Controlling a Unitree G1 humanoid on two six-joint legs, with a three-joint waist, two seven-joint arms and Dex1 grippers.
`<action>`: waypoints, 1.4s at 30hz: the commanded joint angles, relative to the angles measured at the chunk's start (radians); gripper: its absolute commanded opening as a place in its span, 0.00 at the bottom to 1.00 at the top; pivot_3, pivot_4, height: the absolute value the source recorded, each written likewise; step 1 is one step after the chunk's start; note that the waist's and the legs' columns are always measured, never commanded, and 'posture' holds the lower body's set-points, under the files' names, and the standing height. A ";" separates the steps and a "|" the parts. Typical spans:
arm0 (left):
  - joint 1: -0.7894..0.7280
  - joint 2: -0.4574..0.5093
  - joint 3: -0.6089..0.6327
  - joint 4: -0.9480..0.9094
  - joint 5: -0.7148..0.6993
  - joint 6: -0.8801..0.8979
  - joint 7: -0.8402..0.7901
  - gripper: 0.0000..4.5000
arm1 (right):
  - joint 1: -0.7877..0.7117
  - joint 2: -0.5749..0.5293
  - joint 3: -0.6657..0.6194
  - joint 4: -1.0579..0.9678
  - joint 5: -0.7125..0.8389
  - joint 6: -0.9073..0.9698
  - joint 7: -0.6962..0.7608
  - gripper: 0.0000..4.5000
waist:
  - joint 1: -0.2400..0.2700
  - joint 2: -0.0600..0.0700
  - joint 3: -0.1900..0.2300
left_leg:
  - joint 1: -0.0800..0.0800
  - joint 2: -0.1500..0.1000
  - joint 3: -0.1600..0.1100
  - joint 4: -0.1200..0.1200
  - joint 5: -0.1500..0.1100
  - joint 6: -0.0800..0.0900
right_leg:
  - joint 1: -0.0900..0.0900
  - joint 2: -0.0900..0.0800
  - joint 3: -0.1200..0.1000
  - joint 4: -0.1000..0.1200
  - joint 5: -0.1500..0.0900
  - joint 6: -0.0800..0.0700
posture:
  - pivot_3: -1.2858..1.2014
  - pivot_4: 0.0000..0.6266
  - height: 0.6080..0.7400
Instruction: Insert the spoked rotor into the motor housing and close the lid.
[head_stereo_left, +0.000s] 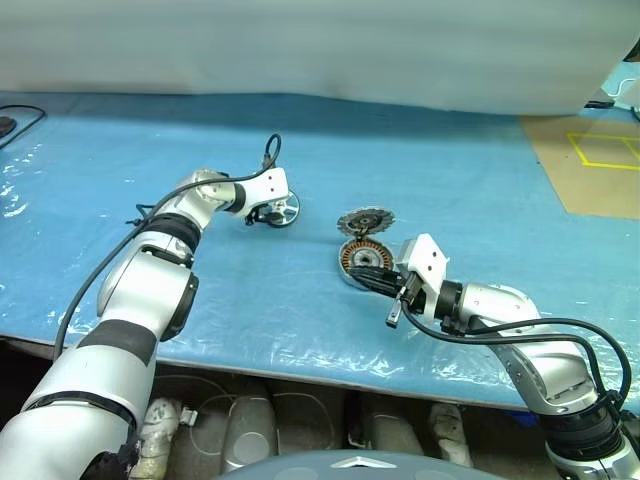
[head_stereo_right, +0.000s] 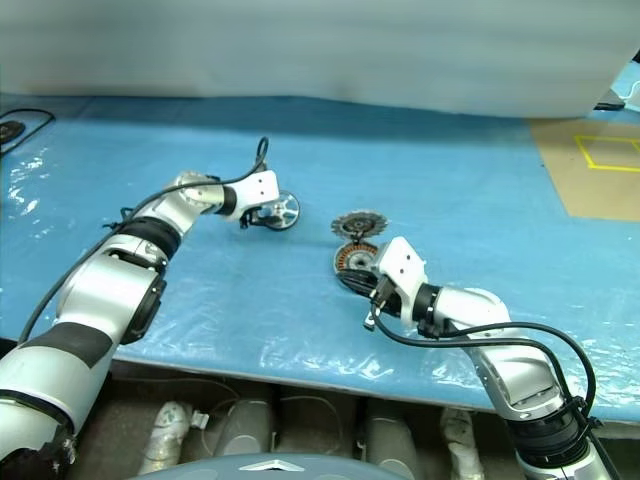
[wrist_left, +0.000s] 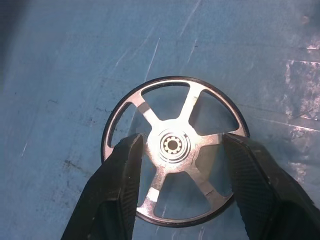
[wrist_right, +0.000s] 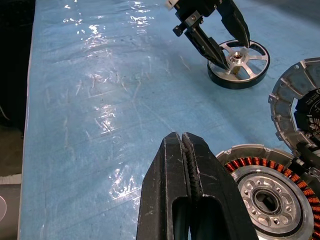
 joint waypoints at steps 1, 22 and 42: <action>-0.045 0.025 -0.016 -0.002 0.029 -0.012 0.010 0.59 | -0.006 -0.007 -0.003 -0.012 -0.006 -0.017 0.003 0.00 | 0.000 0.000 0.000 | 0.000 0.000 0.000 0.000 0.000 0.000 | 0.000 0.000 0.000 0.000 0.000 0.000 | 0.52 0.24 1.00; -0.030 -0.005 -0.051 0.016 0.096 -0.020 0.035 0.59 | 0.017 -0.007 0.002 -0.036 -0.031 -0.005 -0.025 0.00 | 0.000 -0.001 0.000 | 0.000 0.000 0.000 0.000 0.000 0.000 | 0.000 0.000 0.000 0.000 0.000 0.000 | 0.52 0.24 1.00; 0.018 0.001 -0.041 0.025 0.095 0.010 0.084 0.39 | 0.040 -0.013 0.006 -0.001 -0.053 -0.053 -0.025 0.00 | 0.000 -0.001 0.000 | 0.001 0.000 0.000 0.000 -0.001 0.001 | 0.000 0.000 0.000 0.000 0.000 0.000 | 0.52 0.24 1.00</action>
